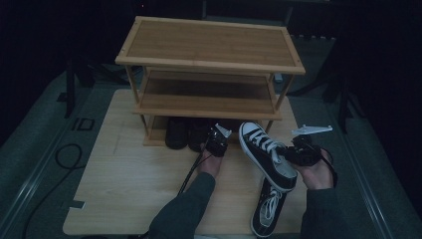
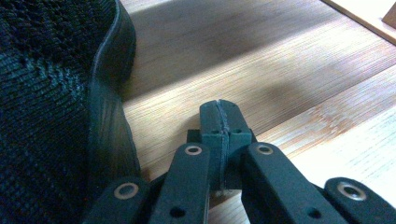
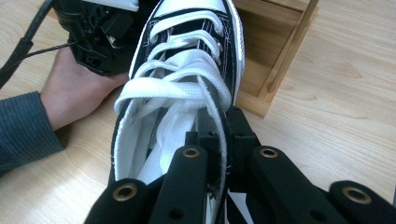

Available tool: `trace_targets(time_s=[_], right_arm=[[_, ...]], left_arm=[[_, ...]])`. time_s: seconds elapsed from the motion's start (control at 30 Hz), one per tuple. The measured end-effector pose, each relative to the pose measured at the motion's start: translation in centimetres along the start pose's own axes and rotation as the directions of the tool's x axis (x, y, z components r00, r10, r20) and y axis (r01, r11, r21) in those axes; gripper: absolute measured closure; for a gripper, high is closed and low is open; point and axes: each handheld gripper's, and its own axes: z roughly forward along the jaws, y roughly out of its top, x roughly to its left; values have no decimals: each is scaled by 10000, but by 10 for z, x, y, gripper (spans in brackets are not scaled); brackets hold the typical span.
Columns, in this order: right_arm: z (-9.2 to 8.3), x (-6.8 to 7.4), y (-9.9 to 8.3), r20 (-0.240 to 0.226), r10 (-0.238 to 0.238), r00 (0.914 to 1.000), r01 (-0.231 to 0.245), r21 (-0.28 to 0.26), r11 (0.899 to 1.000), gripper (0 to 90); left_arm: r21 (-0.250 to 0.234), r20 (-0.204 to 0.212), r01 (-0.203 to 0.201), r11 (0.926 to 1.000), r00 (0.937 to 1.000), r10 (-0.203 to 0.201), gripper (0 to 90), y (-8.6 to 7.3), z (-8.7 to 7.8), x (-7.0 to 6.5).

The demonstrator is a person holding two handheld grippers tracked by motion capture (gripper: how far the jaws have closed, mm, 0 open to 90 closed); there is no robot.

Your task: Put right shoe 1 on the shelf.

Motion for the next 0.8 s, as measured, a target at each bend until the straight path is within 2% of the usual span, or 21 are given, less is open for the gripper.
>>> trace_targets(time_s=[0.4, 0.8], right_arm=[[-7, -3, 2, -286, -243, 9993, 244, 52, 9997, 880], [-21, -5, 4, -597, -469, 9971, 461, -154, 9988, 880]], left_arm=[[-3, 1, 9, 10000, 10000, -9, 900, 0, 0, 0], [18, -22, 22, 10000, 10000, -22, 900, 0, 0, 0]])
